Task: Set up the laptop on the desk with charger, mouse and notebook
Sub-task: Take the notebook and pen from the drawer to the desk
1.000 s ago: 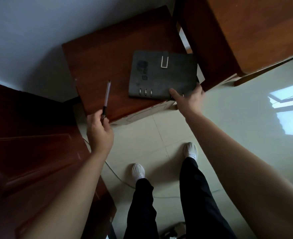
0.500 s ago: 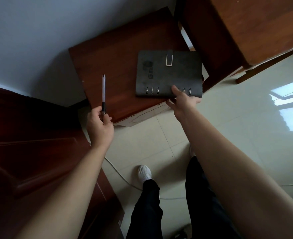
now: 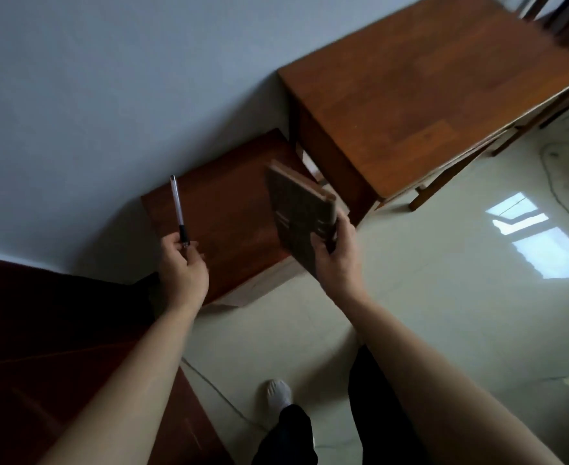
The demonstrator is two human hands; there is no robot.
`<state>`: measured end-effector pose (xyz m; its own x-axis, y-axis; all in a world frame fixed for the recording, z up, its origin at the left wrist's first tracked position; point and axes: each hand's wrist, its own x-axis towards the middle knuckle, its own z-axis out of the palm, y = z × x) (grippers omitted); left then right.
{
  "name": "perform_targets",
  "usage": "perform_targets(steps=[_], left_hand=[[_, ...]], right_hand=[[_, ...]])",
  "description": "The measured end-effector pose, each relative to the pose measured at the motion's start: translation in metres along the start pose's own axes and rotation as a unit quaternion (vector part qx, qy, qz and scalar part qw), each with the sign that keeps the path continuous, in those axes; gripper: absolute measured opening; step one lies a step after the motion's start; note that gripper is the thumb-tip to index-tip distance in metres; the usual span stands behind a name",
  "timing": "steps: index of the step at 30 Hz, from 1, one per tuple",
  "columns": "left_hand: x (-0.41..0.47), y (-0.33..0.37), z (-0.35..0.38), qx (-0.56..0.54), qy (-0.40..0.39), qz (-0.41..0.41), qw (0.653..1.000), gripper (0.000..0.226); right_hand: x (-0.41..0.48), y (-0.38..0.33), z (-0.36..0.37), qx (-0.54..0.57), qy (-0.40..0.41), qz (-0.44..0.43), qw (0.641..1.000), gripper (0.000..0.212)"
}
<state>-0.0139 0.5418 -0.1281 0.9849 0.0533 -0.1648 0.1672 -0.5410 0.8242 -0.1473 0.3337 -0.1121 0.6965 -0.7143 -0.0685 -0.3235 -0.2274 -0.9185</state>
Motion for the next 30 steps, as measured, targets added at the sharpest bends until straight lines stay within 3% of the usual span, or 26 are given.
perform_targets(steps=[3, 7, 11, 15, 20, 30], left_hand=[[-0.001, 0.055, -0.007, -0.019, 0.015, 0.076, 0.997, 0.019], [-0.026, 0.137, 0.008, -0.026, -0.004, 0.167, 0.986, 0.022], [-0.075, 0.224, 0.043, -0.018, -0.082, 0.21, 0.974, 0.028], [-0.141, 0.312, 0.094, -0.012, -0.164, 0.284, 0.945, 0.026], [-0.222, 0.396, 0.185, -0.005, -0.221, 0.371, 0.902, 0.026], [-0.377, 0.532, 0.407, 0.009, -0.287, 0.386, 0.876, 0.023]], right_hand=[[-0.021, -0.034, -0.046, -0.127, 0.002, -0.139, 0.982, 0.059], [-0.051, -0.068, -0.119, -0.233, 0.066, -0.186, 0.952, 0.056], [-0.064, -0.091, -0.196, -0.359, 0.073, -0.178, 0.913, 0.08], [-0.057, -0.098, -0.287, -0.425, 0.103, -0.154, 0.886, 0.089], [-0.029, -0.066, -0.405, -0.446, 0.124, -0.098, 0.881, 0.082], [0.022, 0.032, -0.653, -0.502, 0.145, 0.0, 0.852, 0.073]])
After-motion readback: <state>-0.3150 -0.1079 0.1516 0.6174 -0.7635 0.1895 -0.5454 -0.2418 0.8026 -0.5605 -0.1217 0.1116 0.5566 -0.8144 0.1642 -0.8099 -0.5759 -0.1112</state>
